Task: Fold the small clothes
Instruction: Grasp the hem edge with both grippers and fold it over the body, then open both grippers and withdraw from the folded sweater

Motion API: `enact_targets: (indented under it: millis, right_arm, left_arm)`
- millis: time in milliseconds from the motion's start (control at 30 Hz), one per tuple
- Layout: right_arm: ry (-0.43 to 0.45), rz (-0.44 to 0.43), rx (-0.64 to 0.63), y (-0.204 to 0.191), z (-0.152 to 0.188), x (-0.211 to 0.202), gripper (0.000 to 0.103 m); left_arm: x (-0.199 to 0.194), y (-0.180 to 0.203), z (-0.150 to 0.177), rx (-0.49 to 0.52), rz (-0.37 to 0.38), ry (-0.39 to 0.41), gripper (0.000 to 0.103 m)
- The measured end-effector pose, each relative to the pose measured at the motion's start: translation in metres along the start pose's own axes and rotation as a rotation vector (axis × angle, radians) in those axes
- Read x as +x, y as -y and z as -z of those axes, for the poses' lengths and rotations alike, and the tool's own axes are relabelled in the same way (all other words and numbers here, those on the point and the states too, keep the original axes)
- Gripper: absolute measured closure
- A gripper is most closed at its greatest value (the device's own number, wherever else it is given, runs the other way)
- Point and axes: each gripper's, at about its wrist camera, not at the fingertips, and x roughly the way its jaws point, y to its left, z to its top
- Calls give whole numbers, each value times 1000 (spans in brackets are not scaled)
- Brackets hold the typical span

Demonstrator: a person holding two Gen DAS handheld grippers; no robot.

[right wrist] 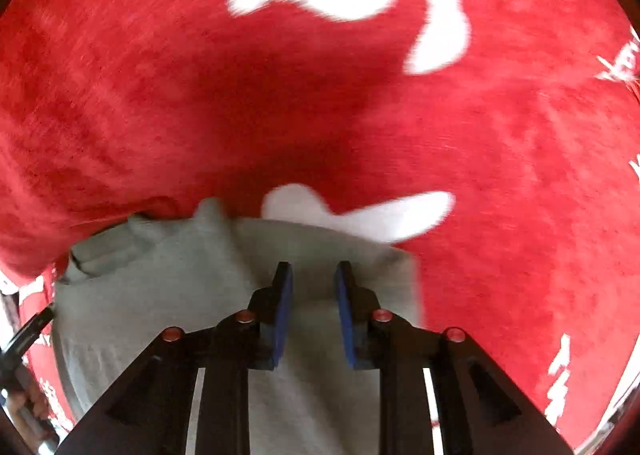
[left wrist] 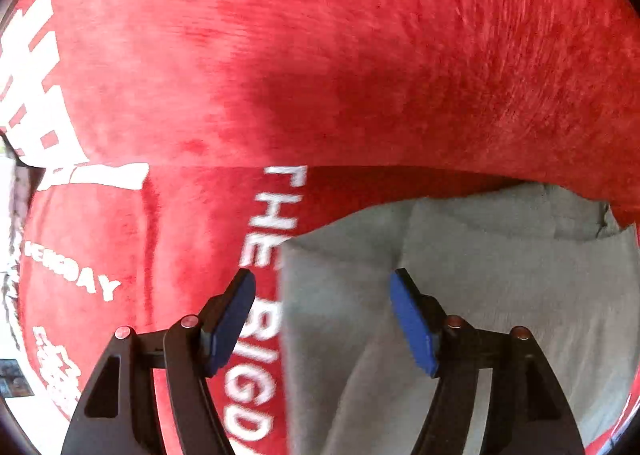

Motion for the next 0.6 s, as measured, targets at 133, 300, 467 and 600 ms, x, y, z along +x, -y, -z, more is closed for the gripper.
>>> enact_targets:
  millis: [133,300,467,600]
  right_arm:
    - [-5,-51,-20,4,19,-28,79]
    - [-49,-146,-130,-17,75,-53,79]
    - [-146,-98,-215,-25,128,-28,80]
    - [-104,-51,-314,-23,140,-39,80]
  left_arm:
    - [-21,-10,29,9,67,-30,32]
    - [-27,-3,84,12,115,-91,32]
    - [0,-16,123,-83,112,-163,32]
    - [-1,-27,144,-59,90,-168,29]
